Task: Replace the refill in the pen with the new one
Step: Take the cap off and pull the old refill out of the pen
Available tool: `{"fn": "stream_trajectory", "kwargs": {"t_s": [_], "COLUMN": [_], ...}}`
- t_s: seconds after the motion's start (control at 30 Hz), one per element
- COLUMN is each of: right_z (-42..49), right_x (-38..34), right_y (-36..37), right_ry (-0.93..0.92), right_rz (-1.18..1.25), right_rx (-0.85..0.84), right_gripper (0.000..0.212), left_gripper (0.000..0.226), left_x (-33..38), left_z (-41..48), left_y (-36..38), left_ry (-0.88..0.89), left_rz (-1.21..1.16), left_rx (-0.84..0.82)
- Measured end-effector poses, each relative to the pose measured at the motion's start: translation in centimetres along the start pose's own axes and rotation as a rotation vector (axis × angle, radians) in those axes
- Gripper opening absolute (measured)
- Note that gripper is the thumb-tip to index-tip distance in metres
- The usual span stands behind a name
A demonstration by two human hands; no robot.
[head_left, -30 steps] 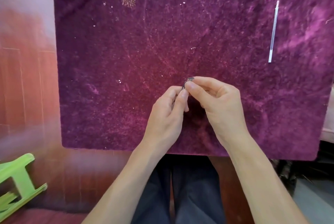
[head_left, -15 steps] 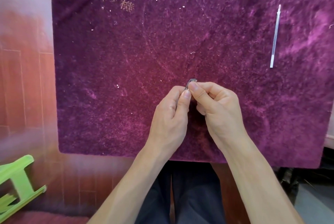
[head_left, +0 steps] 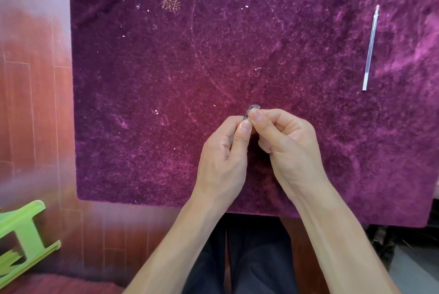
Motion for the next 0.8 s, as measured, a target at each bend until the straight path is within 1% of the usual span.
{"fn": "stream_trajectory", "kwargs": {"t_s": [0.1,0.23,0.4,0.63,0.8], "right_z": [0.0,0.3,1.2,3.6,5.7], "right_x": [-0.1,-0.4,-1.6,-3.9,-6.2], "right_y": [0.3,0.5,1.5,3.5,5.3], "right_ry": [-0.005,-0.046,-0.063,-0.098,-0.219], "right_rz": [-0.004,-0.056,-0.068,-0.081,-0.252], "right_rx": [0.003,0.038,0.05,0.08,0.129], "right_gripper": [0.024,0.015,0.015,0.016,0.013], "left_gripper": [0.028,0.029,0.032,0.028,0.026], "left_x": [0.0,-0.2,-0.5,-1.5,-2.2], "left_z": [0.0,0.3,1.3,2.1,2.4], "left_y": [-0.2,-0.2,-0.7,-2.5,-3.5], "left_ry": [-0.001,-0.049,-0.12,-0.159,-0.184], "left_rz": [-0.021,-0.071,-0.111,-0.164,-0.212], "left_rx": [0.018,0.002,-0.026,-0.015,0.0]}}
Point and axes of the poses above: each hand's wrist, its own z-axis towards the middle knuckle, its own y-axis out of the palm, x = y × z, the point moved 7 cm from there along z, towards the middle knuckle, and after that the axes turned 7 degrees about x, right-handed, at the moved point
